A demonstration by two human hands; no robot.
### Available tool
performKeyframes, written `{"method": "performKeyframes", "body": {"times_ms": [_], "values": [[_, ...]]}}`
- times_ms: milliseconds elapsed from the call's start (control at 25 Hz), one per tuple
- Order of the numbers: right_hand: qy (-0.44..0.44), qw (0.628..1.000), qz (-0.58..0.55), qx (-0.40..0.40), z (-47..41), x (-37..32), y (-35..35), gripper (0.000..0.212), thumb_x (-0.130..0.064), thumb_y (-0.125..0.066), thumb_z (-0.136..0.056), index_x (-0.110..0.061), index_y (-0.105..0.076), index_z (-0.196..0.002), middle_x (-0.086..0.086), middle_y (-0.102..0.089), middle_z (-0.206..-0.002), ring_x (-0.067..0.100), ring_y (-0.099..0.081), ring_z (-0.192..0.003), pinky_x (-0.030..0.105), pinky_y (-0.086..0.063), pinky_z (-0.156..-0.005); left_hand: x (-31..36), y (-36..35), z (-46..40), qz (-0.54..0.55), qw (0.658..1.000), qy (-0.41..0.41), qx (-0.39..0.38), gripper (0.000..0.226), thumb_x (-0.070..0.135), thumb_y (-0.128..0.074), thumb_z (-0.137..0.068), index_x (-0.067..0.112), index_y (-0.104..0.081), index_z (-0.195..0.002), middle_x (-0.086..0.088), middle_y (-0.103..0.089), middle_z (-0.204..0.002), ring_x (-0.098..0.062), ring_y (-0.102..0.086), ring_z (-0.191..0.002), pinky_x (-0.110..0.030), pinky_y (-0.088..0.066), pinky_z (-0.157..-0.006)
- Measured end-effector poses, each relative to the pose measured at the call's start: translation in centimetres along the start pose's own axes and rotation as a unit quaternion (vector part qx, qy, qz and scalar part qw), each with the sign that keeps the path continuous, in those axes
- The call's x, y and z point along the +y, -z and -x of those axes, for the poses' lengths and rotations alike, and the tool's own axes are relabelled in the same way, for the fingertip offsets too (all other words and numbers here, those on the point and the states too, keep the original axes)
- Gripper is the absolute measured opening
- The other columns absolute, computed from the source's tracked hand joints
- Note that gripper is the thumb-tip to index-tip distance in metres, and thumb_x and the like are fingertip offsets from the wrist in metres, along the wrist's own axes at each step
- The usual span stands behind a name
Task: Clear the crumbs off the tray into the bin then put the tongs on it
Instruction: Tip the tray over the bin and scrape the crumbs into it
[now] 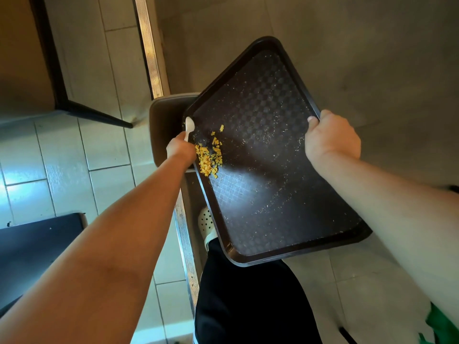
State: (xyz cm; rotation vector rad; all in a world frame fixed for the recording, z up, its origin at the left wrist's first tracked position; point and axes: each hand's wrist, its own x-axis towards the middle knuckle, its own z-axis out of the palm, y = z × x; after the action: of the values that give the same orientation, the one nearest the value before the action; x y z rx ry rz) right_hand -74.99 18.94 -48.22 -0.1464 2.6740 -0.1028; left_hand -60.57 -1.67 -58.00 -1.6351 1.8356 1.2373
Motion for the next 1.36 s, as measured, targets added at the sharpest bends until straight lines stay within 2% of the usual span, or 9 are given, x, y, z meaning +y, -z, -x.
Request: {"method": "performKeyframes", "body": {"times_ms": [80,400,680,800,960,1080,1160,1240,1360], "values": [[0.001,1.0,0.003,-0.002,0.0,0.0,0.1,0.033,-0.03,-0.032,-0.101,-0.008,-0.053,-0.113,0.016,-0.061,-0.11,0.037,-0.056,-0.102,0.037,-0.035,-0.072,-0.9,-0.1,0.5,-0.036,0.999,0.0,0.01,0.036,0.015,-0.042,-0.094,0.017,-0.054,-0.129,-0.013,-0.061,-0.118,-0.033,-0.056,-0.109,-0.035,-0.045,-0.09],[0.002,1.0,-0.002,-0.005,0.1,0.2,0.1,0.033,-0.03,-0.032,-0.101,-0.009,-0.053,-0.113,0.014,-0.062,-0.107,0.034,-0.057,-0.099,0.036,-0.037,-0.069,-1.0,-0.5,0.3,0.094,0.995,0.028,-0.004,0.052,0.003,-0.043,-0.092,0.028,-0.045,-0.138,-0.008,-0.059,-0.125,-0.029,-0.058,-0.11,-0.038,-0.05,-0.094],[-0.001,1.0,-0.007,-0.004,0.3,1.1,0.1,0.032,-0.03,-0.032,-0.101,-0.008,-0.052,-0.113,0.016,-0.061,-0.11,0.037,-0.056,-0.101,0.037,-0.037,-0.072,-0.8,-1.1,1.5,0.095,0.99,0.05,0.09,0.045,0.007,-0.04,-0.093,0.02,-0.049,-0.136,-0.007,-0.057,-0.129,-0.026,-0.054,-0.116,-0.028,-0.043,-0.09],[-0.001,1.0,-0.008,0.0,0.2,1.1,0.2,0.033,-0.03,-0.032,-0.101,-0.008,-0.052,-0.114,0.017,-0.061,-0.11,0.038,-0.056,-0.102,0.038,-0.038,-0.074,0.7,-1.5,1.2,0.129,0.99,0.026,0.051,0.048,0.005,-0.041,-0.094,0.023,-0.046,-0.138,-0.005,-0.055,-0.132,-0.025,-0.054,-0.117,-0.029,-0.044,-0.097],[0.003,1.0,-0.006,0.004,0.0,1.2,0.4,0.033,-0.031,-0.032,-0.101,-0.007,-0.052,-0.111,0.017,-0.061,-0.108,0.038,-0.056,-0.1,0.037,-0.035,-0.071,0.7,-0.9,0.2,0.053,0.998,0.031,0.019,0.047,0.007,-0.044,-0.093,0.024,-0.047,-0.137,-0.008,-0.057,-0.129,-0.028,-0.055,-0.114,-0.036,-0.045,-0.1],[0.004,1.0,0.0,0.012,0.1,1.3,0.3,0.033,-0.03,-0.032,-0.101,-0.007,-0.052,-0.112,0.017,-0.06,-0.109,0.038,-0.056,-0.101,0.036,-0.034,-0.071,-0.8,-0.4,0.8,0.025,0.997,0.023,0.064,0.048,0.003,-0.042,-0.093,0.022,-0.046,-0.137,-0.01,-0.056,-0.128,-0.028,-0.056,-0.113,-0.034,-0.047,-0.096],[-0.001,1.0,-0.002,0.01,0.3,1.4,0.3,0.033,-0.03,-0.032,-0.101,-0.007,-0.052,-0.112,0.017,-0.06,-0.109,0.038,-0.055,-0.101,0.036,-0.034,-0.07,-2.0,-0.7,2.3,0.05,0.995,0.01,0.083,0.051,0.001,-0.038,-0.094,0.022,-0.041,-0.141,-0.008,-0.056,-0.128,-0.022,-0.059,-0.1,-0.029,-0.05,-0.082],[-0.006,1.0,-0.008,0.009,0.5,1.4,0.3,0.033,-0.03,-0.032,-0.101,-0.007,-0.052,-0.112,0.017,-0.06,-0.109,0.038,-0.055,-0.1,0.036,-0.034,-0.07,-3.0,-1.5,4.5,0.075,0.994,-0.054,0.062,0.048,0.005,-0.036,-0.097,0.024,-0.04,-0.142,-0.006,-0.059,-0.119,-0.015,-0.059,-0.081,-0.022,-0.048,-0.068],[-0.014,1.0,-0.006,0.011,0.7,1.5,0.2,0.033,-0.03,-0.032,-0.101,-0.006,-0.052,-0.112,0.018,-0.06,-0.109,0.038,-0.055,-0.101,0.036,-0.034,-0.071,-2.9,-3.5,7.0,0.085,0.988,-0.131,-0.014,0.043,0.012,-0.036,-0.1,0.025,-0.04,-0.14,0.0,-0.058,-0.112,-0.006,-0.056,-0.073,-0.005,-0.044,-0.057]]}}
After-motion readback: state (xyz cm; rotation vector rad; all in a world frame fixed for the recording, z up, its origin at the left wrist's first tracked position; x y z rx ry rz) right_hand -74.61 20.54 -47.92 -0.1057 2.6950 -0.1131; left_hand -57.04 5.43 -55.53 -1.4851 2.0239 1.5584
